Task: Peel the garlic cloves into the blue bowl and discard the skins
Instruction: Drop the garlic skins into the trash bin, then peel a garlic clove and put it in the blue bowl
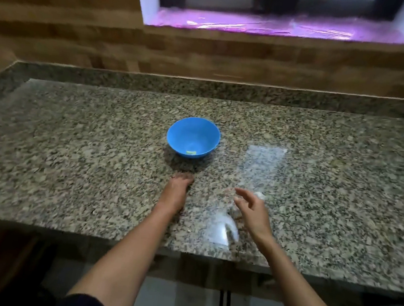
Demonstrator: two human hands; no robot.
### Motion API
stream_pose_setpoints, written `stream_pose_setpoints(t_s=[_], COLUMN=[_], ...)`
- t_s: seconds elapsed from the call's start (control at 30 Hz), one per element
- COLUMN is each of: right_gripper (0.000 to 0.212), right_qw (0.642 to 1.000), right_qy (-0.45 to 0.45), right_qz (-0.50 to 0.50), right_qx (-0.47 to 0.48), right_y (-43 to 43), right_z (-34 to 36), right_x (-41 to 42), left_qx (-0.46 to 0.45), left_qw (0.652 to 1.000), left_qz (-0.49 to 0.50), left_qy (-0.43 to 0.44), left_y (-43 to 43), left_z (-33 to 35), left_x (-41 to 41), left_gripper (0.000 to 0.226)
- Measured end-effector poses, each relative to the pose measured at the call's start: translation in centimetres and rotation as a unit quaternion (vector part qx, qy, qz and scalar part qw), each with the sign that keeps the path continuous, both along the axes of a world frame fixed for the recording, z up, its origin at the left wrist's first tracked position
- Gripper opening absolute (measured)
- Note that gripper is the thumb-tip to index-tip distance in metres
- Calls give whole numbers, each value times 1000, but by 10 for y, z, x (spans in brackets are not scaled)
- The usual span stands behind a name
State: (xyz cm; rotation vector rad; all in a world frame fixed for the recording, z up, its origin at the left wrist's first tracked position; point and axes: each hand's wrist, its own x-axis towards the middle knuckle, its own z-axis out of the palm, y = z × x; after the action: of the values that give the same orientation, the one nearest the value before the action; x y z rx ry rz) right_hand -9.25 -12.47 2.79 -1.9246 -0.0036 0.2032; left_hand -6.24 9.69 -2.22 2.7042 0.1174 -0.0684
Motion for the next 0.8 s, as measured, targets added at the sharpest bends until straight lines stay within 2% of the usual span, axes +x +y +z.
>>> stream_pose_setpoints(t_s=[0.07,0.17,0.23,0.3,0.43,0.5,0.53,0.63,0.67,0.73,0.8], right_gripper=[31,33,34,35,39,37,37,38,35,26,11], right_qw=[998,989,985,985,986,986,988,990,990,989,991], right_qy=[-34,-52,-28,4,38,31,27,29,30,25,31], right_qz=[-51,-116,-129,-129,-134,-129,-116,-80,-81,-96,-121], right_qx=[-23,-77,-112,-111,-91,-98,-101,-110,-113,-108,-56], right_y=[-17,-38,-47,-50,-51,-51,-51,-51,-51,-49,-46], right_z=[-2,-11,-19,-27,-42,-45,-45,-46,-47,-49,-51], right_x=[6,19,30,39,44,45,45,44,44,44,43], left_qx=[-4,-138,-210,-179,-118,-72,-75,-181,-220,-281,-339], left_qw=[999,976,949,961,980,985,986,964,958,957,938], left_qz=[13,61,124,153,161,150,147,89,52,-17,-32], left_qy=[-34,-161,-199,-147,19,35,-3,-176,-180,-74,58], left_y=[-1,-22,-25,-16,3,6,3,-30,-47,-79,-100], left_z=[0,33,59,71,58,55,58,71,72,58,32], left_x=[-4,10,43,80,121,128,126,87,65,27,10], left_gripper=[28,20,21,20,20,24,26,26,25,28,34])
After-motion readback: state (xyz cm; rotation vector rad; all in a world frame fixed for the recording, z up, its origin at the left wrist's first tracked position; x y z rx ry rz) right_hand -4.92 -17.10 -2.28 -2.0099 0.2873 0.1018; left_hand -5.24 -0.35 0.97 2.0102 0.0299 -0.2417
